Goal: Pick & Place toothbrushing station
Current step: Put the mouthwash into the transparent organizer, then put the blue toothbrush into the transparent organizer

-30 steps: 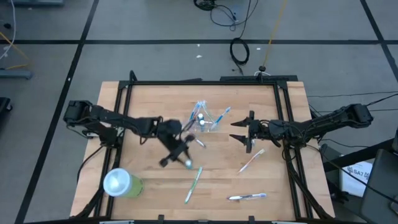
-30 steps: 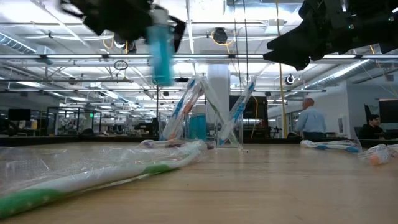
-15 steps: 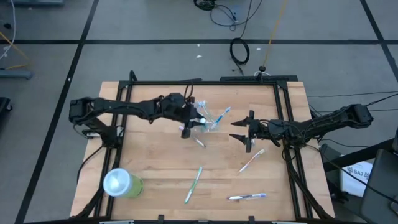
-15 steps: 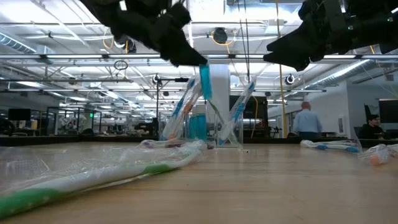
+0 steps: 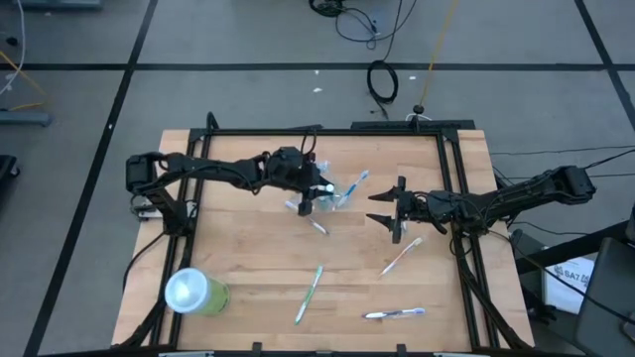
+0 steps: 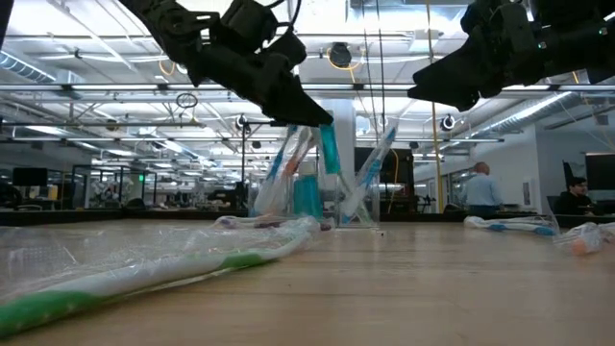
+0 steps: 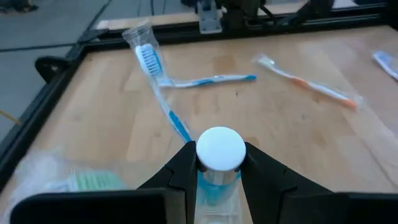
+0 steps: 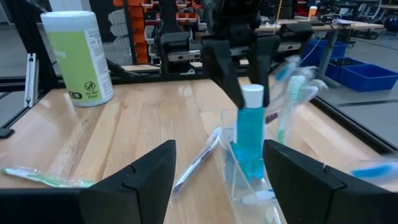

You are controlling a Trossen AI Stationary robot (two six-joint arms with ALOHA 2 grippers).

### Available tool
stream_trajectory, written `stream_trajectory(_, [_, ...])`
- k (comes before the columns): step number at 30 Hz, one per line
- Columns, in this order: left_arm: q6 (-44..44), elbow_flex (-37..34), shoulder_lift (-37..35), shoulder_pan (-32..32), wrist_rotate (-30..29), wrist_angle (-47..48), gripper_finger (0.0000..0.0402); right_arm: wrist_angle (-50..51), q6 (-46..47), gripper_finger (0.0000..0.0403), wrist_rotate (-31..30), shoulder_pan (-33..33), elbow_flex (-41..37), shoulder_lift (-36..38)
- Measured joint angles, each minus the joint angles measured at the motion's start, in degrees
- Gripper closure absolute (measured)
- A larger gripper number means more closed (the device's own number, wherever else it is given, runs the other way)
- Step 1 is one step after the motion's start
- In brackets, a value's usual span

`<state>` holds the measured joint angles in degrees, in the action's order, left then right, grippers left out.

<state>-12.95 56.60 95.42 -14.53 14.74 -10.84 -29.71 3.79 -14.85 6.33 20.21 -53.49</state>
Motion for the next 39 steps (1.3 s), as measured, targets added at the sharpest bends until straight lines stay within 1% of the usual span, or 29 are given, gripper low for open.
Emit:
stream_trajectory(6, [-0.48, -0.37, -0.36, -0.49, -0.5, 2.24, 0.0308, 0.26, 0.0, 0.0169, 0.02, 0.0, 0.0, 0.0])
stream_trajectory(9, [-1.28, -0.04, -1.35, -0.39, 0.18, 0.66, 0.0309, 0.4, 0.0, 0.017, 0.02, 0.0, 0.0, 0.0])
stream_trajectory(17, [-1.51, -0.2, -0.97, -0.44, 0.12, 2.99, 0.0309, 0.85, 0.02, 0.0169, 0.0, 0.0, 0.0, 0.0])
stream_trajectory(21, [-1.29, -0.2, 0.26, -0.46, 0.15, 3.34, 0.0309, 0.85, 0.01, 0.0169, 0.0, 0.0, 0.0, 0.0])
stream_trajectory(31, [-0.24, -0.15, 4.15, -0.46, 0.18, 0.47, 0.0308, 0.44, -0.17, 0.0169, 0.02, -0.72, 0.0, 0.0])
stream_trajectory(34, [0.4, -0.15, 5.12, -0.46, 0.16, 0.95, 0.0292, 0.5, -0.11, 0.0169, -0.02, -0.81, 0.0, 0.0])
stream_trajectory(39, [-0.08, -0.15, 5.4, -0.34, -0.77, 0.63, 0.0243, 0.49, -0.04, 0.0169, 0.07, -0.79, 0.0, 0.0])
